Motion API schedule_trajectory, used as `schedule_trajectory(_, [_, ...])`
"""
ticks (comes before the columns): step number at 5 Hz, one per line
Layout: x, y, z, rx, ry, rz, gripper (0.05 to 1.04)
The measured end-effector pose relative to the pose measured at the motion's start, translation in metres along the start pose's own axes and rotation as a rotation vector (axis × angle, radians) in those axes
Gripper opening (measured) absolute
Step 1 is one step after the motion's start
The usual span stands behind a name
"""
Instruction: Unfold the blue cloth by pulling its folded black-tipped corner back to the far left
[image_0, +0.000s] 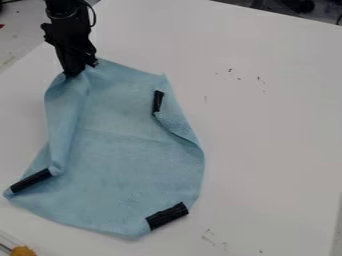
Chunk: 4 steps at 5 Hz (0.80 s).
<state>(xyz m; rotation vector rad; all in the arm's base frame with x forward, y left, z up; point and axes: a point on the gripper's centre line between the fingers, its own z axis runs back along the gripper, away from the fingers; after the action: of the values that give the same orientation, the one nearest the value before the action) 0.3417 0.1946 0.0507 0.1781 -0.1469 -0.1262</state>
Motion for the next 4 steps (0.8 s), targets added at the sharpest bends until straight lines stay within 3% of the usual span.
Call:
schedule_trajectory(2, [0.006,0.016,-0.012,-0.018,0.006,-0.035,0.093])
schedule_trajectory(3, [0.009,0.021,-0.013,-0.022,-0.004,-0.052,0.257])
schedule_trajectory(4, [0.015,0.028,-0.006,-0.01,-0.016,-0.067,0.531])
